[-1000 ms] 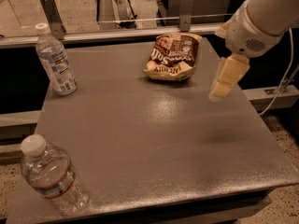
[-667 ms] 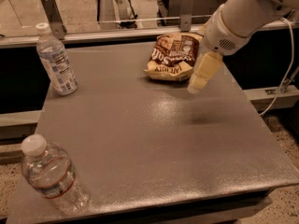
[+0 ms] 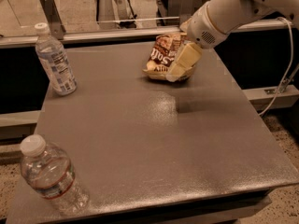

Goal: Move water bottle near brown chip bag

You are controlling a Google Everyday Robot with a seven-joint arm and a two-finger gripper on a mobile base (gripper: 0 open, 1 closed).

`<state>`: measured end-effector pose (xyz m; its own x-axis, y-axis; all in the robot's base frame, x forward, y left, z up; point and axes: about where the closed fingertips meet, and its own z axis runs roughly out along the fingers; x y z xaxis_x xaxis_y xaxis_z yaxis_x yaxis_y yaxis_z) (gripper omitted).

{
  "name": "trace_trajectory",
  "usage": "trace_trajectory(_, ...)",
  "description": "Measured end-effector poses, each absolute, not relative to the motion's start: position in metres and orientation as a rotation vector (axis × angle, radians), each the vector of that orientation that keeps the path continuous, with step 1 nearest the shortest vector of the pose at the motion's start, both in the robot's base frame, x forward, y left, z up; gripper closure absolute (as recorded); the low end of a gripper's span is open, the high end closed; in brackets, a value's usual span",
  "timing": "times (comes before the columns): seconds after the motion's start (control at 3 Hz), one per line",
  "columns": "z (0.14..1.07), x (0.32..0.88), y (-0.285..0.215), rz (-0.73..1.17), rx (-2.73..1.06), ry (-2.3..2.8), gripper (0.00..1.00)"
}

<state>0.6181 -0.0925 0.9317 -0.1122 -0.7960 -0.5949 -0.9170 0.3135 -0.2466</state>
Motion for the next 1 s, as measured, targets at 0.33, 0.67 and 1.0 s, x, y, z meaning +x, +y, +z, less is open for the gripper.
trace_trajectory(0.33, 0.945, 0.599, -0.067, 0.418, -1.495, 1.846, 0.0)
trace_trajectory(0.67, 0.957, 0.568, -0.037, 0.642, -1.463, 1.759, 0.0)
trace_trajectory(1.0, 0.956, 0.568, -0.037, 0.639, -1.464, 1.76, 0.0)
